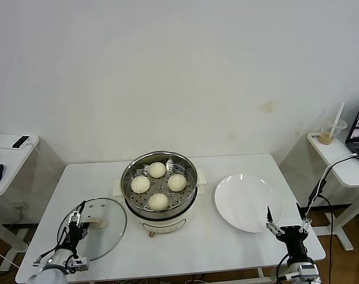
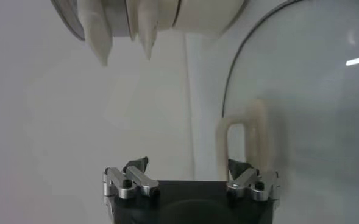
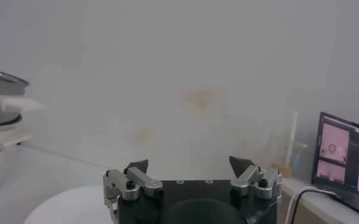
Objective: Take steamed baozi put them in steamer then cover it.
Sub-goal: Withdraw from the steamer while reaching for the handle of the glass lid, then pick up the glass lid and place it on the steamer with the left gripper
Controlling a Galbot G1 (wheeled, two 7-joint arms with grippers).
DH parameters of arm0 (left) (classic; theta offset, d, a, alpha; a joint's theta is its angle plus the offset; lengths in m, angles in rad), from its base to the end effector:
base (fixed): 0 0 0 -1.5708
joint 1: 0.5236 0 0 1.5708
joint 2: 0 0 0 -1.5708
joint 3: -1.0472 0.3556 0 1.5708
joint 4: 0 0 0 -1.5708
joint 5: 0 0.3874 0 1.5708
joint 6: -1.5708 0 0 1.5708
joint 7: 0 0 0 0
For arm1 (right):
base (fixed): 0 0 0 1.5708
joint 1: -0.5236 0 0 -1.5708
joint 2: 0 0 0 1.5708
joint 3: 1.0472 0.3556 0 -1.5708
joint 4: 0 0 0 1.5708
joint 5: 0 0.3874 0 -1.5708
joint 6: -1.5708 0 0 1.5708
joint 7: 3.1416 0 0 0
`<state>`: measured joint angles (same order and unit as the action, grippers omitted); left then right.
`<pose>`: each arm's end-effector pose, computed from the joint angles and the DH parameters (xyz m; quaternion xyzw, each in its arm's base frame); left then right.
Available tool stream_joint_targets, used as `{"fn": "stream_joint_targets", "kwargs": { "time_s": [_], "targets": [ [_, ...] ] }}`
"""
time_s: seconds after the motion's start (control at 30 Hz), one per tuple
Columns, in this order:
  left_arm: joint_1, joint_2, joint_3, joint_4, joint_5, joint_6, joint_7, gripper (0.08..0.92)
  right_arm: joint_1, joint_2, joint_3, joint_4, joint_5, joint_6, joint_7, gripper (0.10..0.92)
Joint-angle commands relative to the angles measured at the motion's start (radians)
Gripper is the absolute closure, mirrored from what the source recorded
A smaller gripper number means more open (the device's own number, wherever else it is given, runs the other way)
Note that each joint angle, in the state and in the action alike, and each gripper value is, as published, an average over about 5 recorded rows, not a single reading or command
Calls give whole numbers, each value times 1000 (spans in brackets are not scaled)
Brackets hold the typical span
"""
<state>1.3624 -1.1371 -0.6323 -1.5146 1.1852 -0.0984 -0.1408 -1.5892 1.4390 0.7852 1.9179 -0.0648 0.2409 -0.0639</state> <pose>0.2649 0.1967 -0.4280 -0.0606 -0.6867 -0.7211 0.0698 0.1934 -0.1228 -0.3610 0.0368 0.9867 -0.1569 0.0230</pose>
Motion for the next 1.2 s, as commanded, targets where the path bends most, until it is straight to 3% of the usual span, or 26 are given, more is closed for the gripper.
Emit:
{"fn": "stream_joint_targets", "kwargs": {
  "time_s": [0.03, 0.47, 0.73, 0.83, 1.0, 1.2],
  "targets": [
    [-11, -5, -4, 26, -21, -12, -16, 218, -1, -1, -4, -3, -2, -3, -1, 203],
    [-12, -17, -7, 42, -38, -25, -30, 588, 6, -7, -19, -9, -5, -6, -3, 203],
    [30, -24, -17, -21, -74, -2, -62, 820, 12, -14, -26, 0, 19, -20, -10, 203],
    [55, -36, -36, -63, -90, 14, -78, 864, 18, -18, -37, 7, 29, -31, -16, 203],
    [119, -63, -88, -201, -76, 46, -108, 866, 28, -38, -39, 13, 26, -37, -19, 203],
    [195, -46, -186, -347, -22, 74, -68, 866, 18, -55, -31, 2, 25, -21, -18, 203]
  ]
}}
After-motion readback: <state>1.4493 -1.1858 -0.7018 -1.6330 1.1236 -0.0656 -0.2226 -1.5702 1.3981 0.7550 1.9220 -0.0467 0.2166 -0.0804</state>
